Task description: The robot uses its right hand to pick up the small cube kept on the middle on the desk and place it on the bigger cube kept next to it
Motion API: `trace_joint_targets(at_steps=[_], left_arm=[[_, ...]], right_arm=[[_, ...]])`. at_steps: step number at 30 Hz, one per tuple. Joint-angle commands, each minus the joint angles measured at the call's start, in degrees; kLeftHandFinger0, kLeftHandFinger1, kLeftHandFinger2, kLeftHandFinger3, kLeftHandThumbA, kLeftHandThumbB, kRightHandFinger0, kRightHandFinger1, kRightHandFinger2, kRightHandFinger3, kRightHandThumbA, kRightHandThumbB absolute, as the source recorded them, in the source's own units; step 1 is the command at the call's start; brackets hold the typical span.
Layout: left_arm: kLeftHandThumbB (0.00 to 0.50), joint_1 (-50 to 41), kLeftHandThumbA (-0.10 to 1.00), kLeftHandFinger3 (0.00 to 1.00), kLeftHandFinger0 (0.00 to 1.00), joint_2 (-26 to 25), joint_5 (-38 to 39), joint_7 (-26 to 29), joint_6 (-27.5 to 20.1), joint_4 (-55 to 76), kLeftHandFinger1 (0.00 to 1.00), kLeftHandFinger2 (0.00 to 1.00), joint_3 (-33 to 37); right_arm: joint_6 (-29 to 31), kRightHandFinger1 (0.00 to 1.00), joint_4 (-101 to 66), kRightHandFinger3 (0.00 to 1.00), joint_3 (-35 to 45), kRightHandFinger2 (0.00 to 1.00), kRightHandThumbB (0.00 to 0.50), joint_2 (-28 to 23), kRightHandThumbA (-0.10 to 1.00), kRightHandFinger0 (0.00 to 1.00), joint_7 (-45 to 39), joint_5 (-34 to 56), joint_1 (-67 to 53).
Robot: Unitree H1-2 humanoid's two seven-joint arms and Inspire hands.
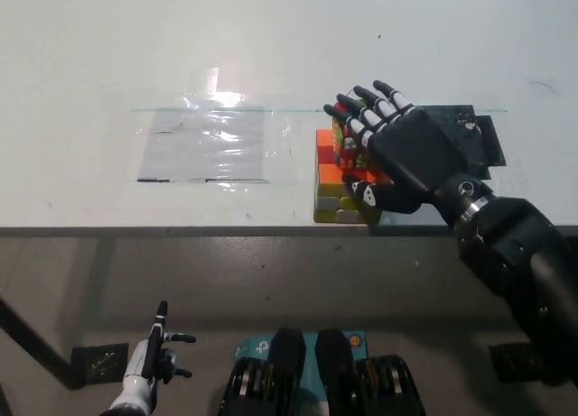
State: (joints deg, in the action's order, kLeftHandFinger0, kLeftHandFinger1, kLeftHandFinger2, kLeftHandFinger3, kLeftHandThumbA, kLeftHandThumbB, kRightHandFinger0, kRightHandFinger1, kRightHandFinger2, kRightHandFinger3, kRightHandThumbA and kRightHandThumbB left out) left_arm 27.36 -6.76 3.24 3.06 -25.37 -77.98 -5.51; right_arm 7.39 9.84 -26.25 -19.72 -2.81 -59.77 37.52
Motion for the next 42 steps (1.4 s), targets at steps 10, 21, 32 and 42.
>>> trace_joint_targets(at_steps=[10, 21, 32, 42], left_arm=[[0.5, -0.2, 1.0, 0.0, 0.35, -1.0, -0.1, 0.6, -1.6, 0.7, 0.0, 0.0, 0.0], [0.5, -1.4, 1.0, 0.0, 0.31, -1.1, -0.3, 0.5, -1.6, 0.4, 0.0, 0.0, 0.3], [0.5, -1.5, 1.0, 0.0, 0.31, -1.3, 0.2, 0.8, -1.6, 0.6, 0.0, 0.0, 0.0], [0.5, -1.1, 1.0, 0.0, 0.45, -1.3, 0.8, 0.8, -1.6, -0.1, 0.0, 0.0, -0.8]], right_arm=[[1.8, 1.0, -8.6, 1.0, 0.4, 1.0, 0.39, 1.3, 0.58, 1.0, -3.2, 4.8, -0.4], [2.3, 1.0, -13.7, 1.0, 0.4, 1.0, 0.387, 1.6, 0.52, 1.0, -6.0, 5.5, -0.2], [-2.2, 1.0, -29.4, 1.0, 2.9, 1.0, 0.349, 0.5, 0.59, 1.0, -14.9, 7.2, -6.9], [2.5, 1.0, -41.9, 1.0, 8.1, 1.0, 0.329, -1.1, 0.49, 1.0, -7.7, 7.7, -30.6]])
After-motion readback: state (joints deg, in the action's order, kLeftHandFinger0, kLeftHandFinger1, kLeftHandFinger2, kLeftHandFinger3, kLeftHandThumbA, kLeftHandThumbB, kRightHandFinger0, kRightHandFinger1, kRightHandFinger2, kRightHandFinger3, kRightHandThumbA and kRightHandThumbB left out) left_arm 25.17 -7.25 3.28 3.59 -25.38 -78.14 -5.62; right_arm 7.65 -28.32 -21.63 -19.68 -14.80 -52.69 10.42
